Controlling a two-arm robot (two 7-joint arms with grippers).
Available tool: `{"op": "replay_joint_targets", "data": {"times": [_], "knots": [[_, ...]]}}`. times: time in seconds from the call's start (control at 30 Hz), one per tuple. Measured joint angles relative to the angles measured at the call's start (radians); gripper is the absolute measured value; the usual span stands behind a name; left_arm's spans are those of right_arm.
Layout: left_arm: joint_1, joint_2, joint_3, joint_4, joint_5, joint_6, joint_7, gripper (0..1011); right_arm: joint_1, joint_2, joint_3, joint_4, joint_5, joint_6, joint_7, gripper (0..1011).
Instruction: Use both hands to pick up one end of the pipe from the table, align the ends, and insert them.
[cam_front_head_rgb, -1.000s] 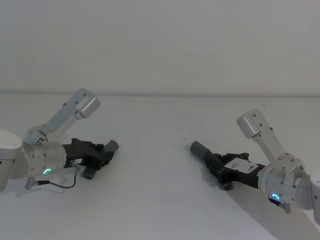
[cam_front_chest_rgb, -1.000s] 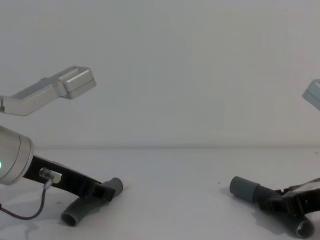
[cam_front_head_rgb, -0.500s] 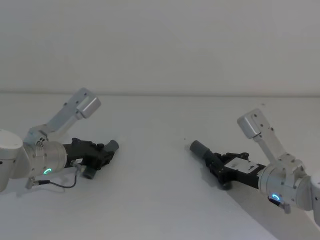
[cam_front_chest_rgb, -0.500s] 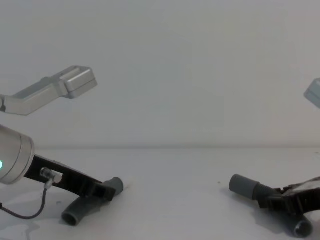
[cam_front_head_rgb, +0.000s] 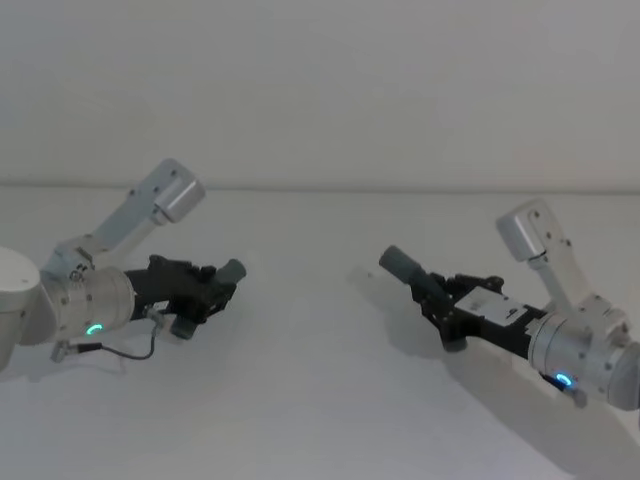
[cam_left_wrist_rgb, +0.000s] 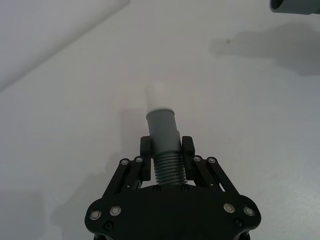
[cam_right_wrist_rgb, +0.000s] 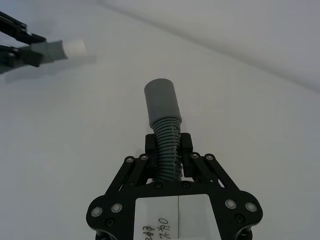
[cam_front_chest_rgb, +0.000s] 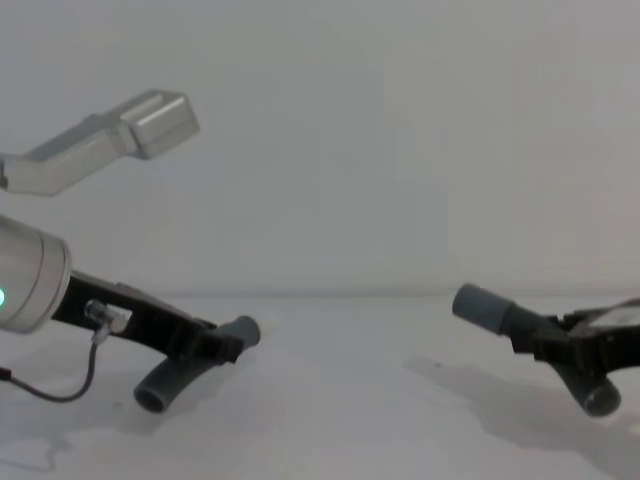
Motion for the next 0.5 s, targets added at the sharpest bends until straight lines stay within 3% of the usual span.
{"op": "replay_joint_targets", "data": {"times": [0.27,0.5], "knots": [[-0.013,0.031,-0.005,-0.014,-0.016,-0.072,-0.067,354,0.021,0.029,0.006,0.017,0.022,-0.095,0.08,274],[-0.035,0.058,0.004,-0.006,-0.034,-0.134,-0.148,354,0.051,0.073,0.001,0.043,0.044,-0.165,0.191,274]]}}
